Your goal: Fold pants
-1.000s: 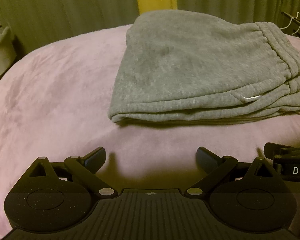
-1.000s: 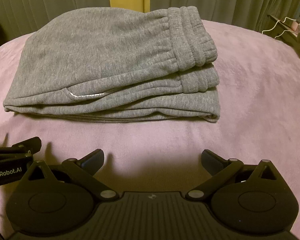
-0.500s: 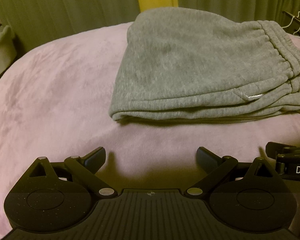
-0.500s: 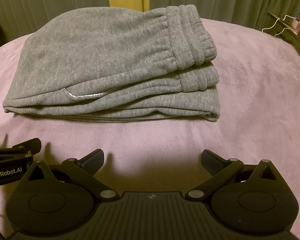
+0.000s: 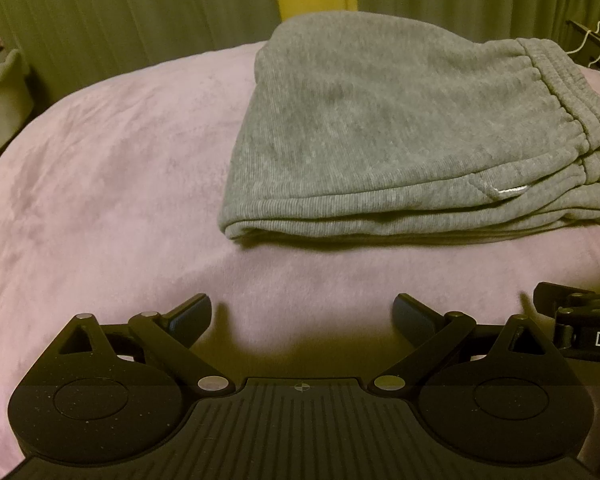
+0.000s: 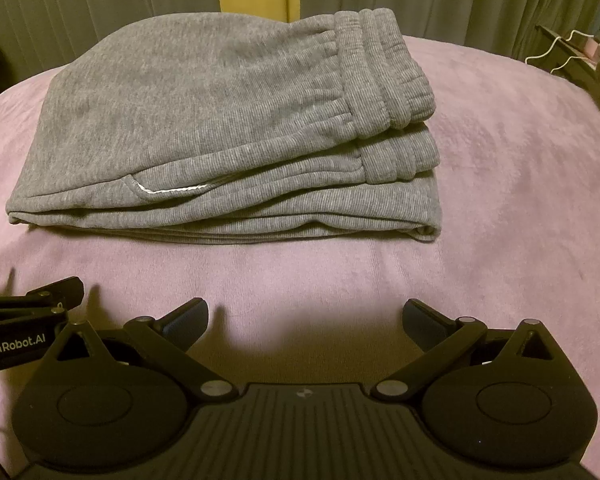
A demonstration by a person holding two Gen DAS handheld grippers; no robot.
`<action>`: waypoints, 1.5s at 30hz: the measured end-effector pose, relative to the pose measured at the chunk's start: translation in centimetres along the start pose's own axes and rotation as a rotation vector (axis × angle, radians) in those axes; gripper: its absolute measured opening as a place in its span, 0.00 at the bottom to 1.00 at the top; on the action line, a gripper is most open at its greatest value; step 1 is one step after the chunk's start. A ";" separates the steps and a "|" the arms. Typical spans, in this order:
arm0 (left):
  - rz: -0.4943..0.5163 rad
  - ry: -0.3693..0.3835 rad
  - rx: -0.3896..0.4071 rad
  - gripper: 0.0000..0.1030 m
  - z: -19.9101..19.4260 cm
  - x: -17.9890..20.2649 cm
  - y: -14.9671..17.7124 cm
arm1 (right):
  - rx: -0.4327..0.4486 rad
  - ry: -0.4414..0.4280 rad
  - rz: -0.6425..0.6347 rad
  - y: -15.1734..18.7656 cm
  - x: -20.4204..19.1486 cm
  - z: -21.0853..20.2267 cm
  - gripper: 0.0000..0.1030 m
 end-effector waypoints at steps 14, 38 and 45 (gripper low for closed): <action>0.003 -0.004 -0.009 0.97 0.2 0.0 0.0 | -0.002 -0.003 -0.001 0.1 0.1 0.0 1.00; -0.008 -0.002 -0.015 0.97 0.5 -0.5 0.1 | -0.005 0.001 -0.001 0.1 0.0 0.2 1.00; -0.007 0.003 -0.016 0.97 0.5 -0.5 0.2 | -0.006 0.001 -0.001 0.1 0.0 0.2 1.00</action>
Point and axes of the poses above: each gripper's, at about its wrist camera, not at the fingertips, and z roughly the way its jaws point, x to its right, y to its underside, the point moved 3 cm from there along z, roughly the way its jaws point, and after that the axes turned 2 degrees about y, right-handed, at the moved point
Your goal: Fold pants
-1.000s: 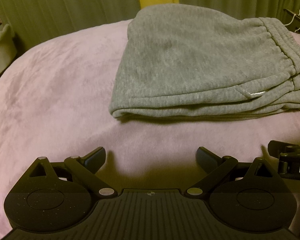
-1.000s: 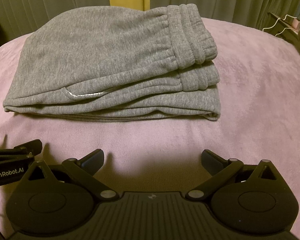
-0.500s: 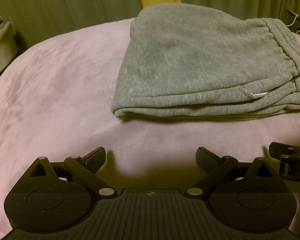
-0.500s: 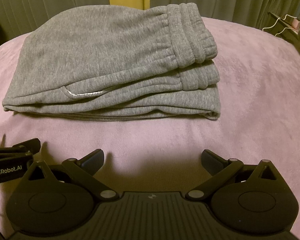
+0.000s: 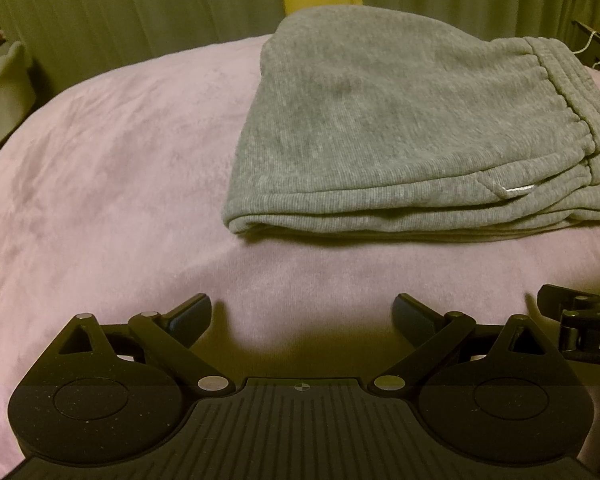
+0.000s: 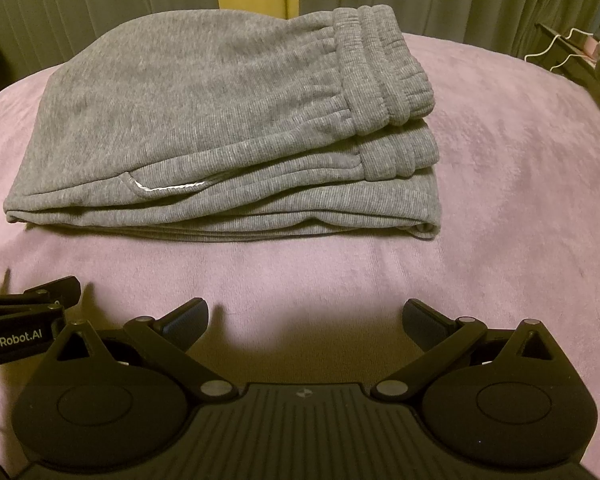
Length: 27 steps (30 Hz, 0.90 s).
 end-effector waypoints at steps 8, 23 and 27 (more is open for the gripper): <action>0.003 0.010 -0.006 0.97 0.1 0.1 0.1 | -0.001 -0.001 0.001 -0.1 0.0 0.0 1.00; 0.051 0.000 0.018 0.97 -0.3 0.9 0.4 | -0.001 -0.002 -0.017 0.2 -0.1 -0.3 1.00; 0.056 0.003 0.024 0.97 -0.3 0.9 0.4 | -0.003 -0.002 -0.018 0.1 0.0 -0.1 1.00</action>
Point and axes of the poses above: each gripper's, at about its wrist camera, not at the fingertips, and z roughly the way its jaws point, x to its right, y to its underside, the point moved 3 cm from there along z, roughly the way its jaws point, and after that the axes turned 2 degrees about y, right-handed, at the moved point
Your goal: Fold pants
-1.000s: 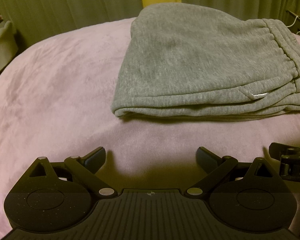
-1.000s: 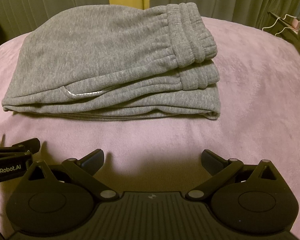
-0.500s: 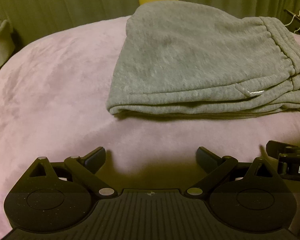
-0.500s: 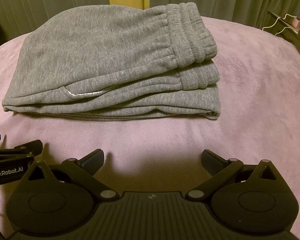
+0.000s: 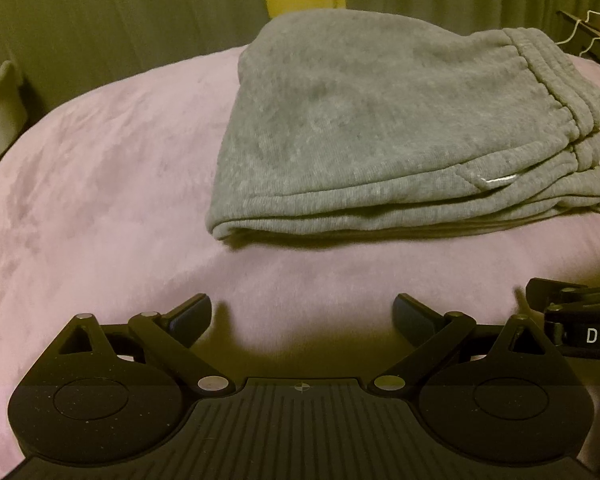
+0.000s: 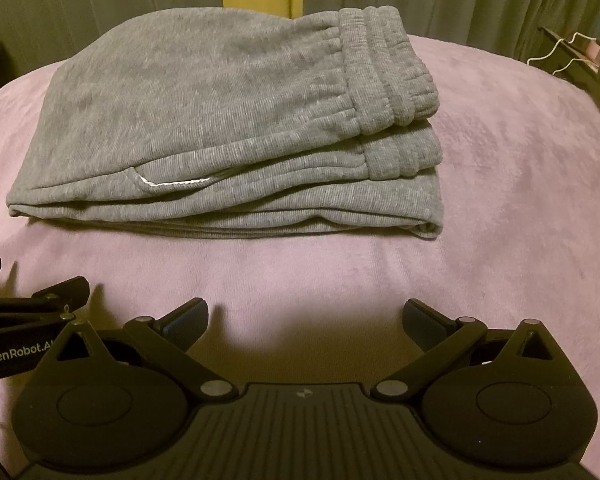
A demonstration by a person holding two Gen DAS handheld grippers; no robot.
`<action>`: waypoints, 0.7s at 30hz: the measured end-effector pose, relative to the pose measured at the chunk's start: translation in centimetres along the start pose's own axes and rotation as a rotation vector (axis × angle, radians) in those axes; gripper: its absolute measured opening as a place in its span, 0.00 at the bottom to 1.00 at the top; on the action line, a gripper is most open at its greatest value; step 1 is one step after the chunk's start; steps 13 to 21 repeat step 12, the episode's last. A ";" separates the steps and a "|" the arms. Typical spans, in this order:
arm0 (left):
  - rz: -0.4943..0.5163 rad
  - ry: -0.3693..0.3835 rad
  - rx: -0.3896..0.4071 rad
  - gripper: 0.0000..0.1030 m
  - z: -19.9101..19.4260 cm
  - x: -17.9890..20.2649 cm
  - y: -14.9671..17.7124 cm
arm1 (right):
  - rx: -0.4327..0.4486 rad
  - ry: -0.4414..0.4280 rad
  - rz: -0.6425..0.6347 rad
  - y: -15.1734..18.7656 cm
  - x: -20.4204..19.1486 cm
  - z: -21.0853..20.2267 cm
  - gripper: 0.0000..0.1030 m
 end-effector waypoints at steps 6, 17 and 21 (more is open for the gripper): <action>0.017 -0.001 0.011 0.97 -0.2 0.3 0.1 | -0.004 0.000 -0.004 -0.1 -0.2 0.0 1.00; 0.041 -0.017 0.012 0.97 -0.3 0.6 0.0 | -0.004 -0.002 -0.007 -0.1 0.0 0.0 1.00; 0.041 -0.017 0.012 0.97 -0.3 0.6 0.0 | -0.004 -0.002 -0.007 -0.1 0.0 0.0 1.00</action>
Point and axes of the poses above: each gripper's, at about its wrist camera, not at the fingertips, and z roughly the way its jaws point, x to its right, y to its underside, the point moved 3 cm from there along z, roughly the way its jaws point, and after that the axes turned 2 degrees about y, right-handed, at the moved point
